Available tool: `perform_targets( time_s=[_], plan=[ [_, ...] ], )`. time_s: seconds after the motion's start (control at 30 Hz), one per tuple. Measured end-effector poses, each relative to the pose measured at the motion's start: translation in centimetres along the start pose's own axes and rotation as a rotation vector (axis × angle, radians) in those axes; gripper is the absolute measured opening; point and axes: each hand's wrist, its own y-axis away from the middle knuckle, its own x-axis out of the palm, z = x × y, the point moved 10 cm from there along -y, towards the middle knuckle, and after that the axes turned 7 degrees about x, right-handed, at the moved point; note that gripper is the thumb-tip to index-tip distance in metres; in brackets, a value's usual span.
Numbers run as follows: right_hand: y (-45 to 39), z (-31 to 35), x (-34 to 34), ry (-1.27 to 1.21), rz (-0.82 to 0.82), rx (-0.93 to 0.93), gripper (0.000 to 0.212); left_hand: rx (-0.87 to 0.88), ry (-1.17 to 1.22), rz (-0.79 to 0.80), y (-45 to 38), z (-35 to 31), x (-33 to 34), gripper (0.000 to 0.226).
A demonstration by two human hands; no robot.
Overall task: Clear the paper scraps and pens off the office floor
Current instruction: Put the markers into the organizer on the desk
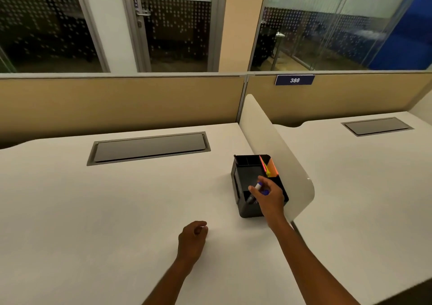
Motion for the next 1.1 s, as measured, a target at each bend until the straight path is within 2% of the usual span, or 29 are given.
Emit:
perform_targets(
  time_s=[0.1,0.23,0.43,0.63,0.8,1.1],
  plan=[
    [1.1,0.8,-1.0,-0.013,-0.080,-0.048,0.049,0.020,0.021,0.019,0.2,-0.2,-0.2,0.018],
    [3.2,2.8,-3.2,-0.058,-0.233,-0.130,0.036,0.041,0.052,0.072,0.4,-0.7,0.1,0.018],
    [7.7,2.2,-5.5,-0.235,-0.300,-0.083,0.031,0.082,0.061,0.196,1.5,-0.9,2.3,0.018],
    [13.3,-2.0,-7.6,-0.225,-0.350,0.019,0.017,0.101,0.057,0.318,3.6,-1.3,6.5,0.018],
    [17.6,-6.1,-11.5,-0.238,-0.441,0.117,0.014,0.136,-0.028,0.495,6.8,-1.8,11.9,0.020],
    [29.9,-15.0,-21.4,-0.311,-0.725,0.237,0.018,0.232,-0.127,0.839,18.8,-1.6,20.8,0.025]
  ],
)
